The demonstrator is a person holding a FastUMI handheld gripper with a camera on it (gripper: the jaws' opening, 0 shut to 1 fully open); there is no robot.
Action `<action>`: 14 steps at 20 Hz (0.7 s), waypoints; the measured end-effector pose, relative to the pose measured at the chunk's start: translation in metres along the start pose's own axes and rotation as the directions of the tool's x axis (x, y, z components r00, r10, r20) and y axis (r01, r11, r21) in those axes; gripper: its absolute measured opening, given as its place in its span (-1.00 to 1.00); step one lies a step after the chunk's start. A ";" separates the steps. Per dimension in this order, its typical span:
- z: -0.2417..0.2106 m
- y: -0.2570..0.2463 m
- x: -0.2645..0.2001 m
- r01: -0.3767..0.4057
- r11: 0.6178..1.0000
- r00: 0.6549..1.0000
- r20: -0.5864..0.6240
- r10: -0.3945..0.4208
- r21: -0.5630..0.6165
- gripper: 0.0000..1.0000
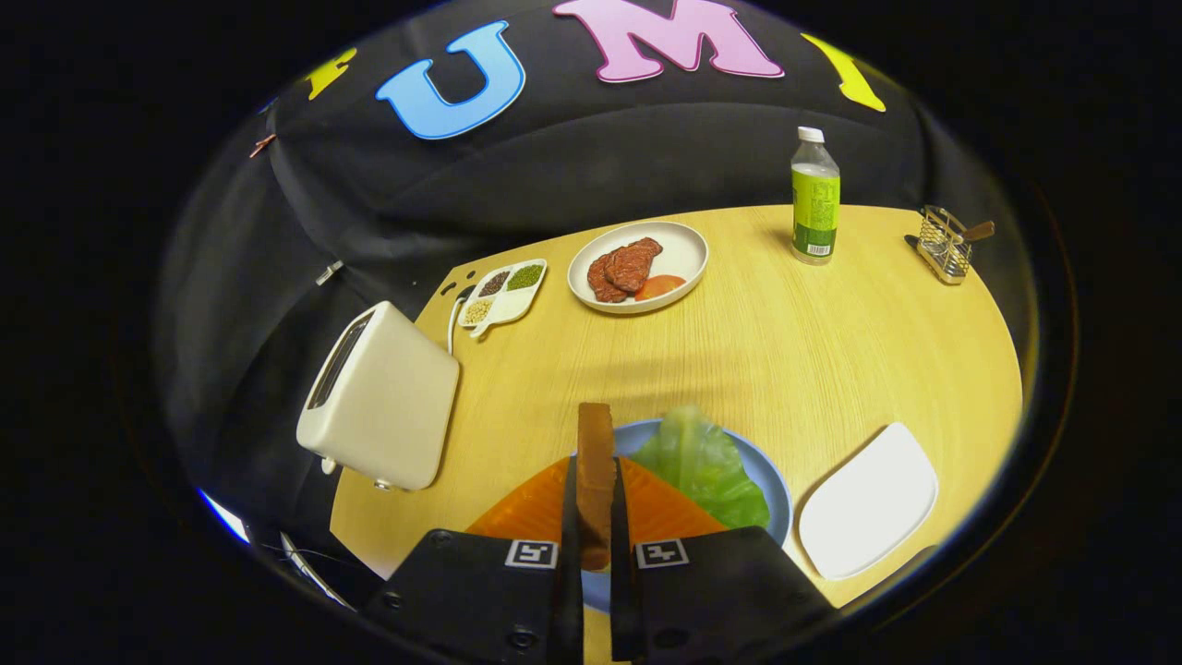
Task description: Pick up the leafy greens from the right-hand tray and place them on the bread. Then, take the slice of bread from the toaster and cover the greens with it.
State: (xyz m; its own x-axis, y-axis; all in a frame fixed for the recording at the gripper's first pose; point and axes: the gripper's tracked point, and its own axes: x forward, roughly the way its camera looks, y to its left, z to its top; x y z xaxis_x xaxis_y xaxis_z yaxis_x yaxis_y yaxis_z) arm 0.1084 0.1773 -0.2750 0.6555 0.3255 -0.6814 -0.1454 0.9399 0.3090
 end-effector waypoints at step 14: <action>-0.032 -0.069 -0.018 0.118 0.989 0.991 -0.052 -0.123 -0.091 0.54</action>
State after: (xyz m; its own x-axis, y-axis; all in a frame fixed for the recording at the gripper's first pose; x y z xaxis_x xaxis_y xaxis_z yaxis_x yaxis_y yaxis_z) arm 0.0832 0.1099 -0.3053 0.6290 0.2126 -0.7478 -0.1343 0.9771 0.1649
